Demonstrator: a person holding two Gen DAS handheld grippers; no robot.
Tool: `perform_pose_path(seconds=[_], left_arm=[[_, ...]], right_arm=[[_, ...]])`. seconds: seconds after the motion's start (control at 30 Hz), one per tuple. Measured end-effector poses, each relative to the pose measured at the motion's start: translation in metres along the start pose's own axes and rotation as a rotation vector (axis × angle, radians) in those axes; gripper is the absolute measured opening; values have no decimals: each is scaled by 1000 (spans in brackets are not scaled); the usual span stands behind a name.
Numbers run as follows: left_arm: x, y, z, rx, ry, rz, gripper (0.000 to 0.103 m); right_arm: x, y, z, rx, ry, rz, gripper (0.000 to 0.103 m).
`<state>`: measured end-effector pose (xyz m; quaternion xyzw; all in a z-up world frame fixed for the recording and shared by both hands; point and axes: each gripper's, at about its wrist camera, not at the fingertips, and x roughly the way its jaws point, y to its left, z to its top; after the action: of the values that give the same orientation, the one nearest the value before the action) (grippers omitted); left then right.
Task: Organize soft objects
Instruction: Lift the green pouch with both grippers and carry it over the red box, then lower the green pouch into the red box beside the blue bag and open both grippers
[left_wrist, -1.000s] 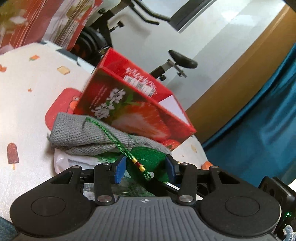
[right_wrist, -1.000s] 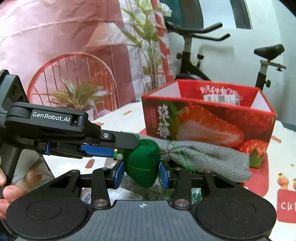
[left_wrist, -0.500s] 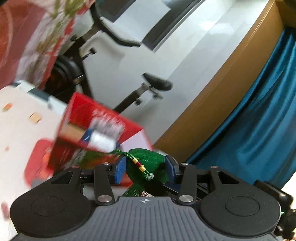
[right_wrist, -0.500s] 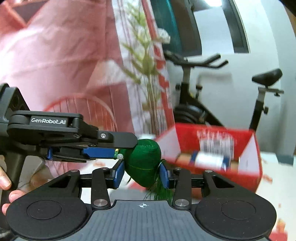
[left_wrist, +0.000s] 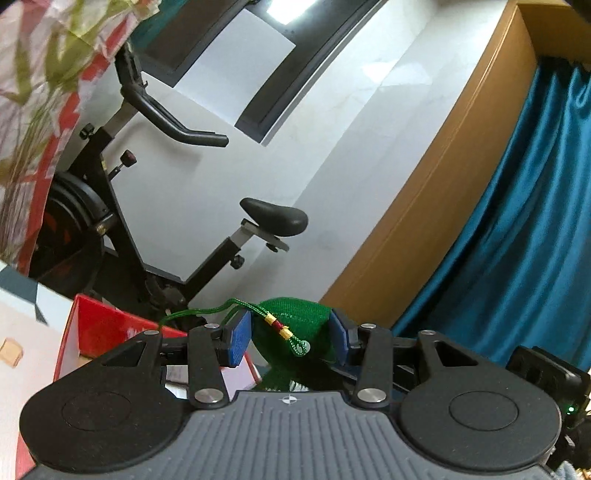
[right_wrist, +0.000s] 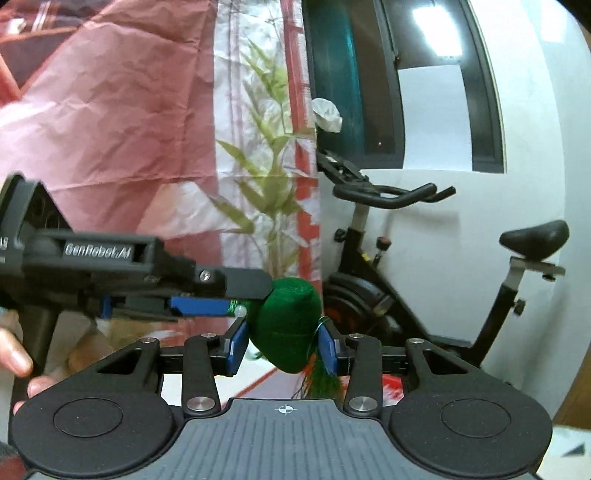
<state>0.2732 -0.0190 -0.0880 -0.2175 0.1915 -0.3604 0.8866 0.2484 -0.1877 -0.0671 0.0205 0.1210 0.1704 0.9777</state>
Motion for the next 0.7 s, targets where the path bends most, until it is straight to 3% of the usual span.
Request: perform_pose_path(seconds=[0.23, 0.37, 0.7], left_arm=[[66, 20, -10, 8, 108, 20, 47], [100, 43, -30, -36, 188, 27, 47], [139, 87, -71, -62, 349, 83, 47]], right_arm=[[35, -57, -31, 87, 80, 3, 39], [51, -78, -59, 111, 149, -14, 39], [79, -105, -132, 253, 261, -33, 41]])
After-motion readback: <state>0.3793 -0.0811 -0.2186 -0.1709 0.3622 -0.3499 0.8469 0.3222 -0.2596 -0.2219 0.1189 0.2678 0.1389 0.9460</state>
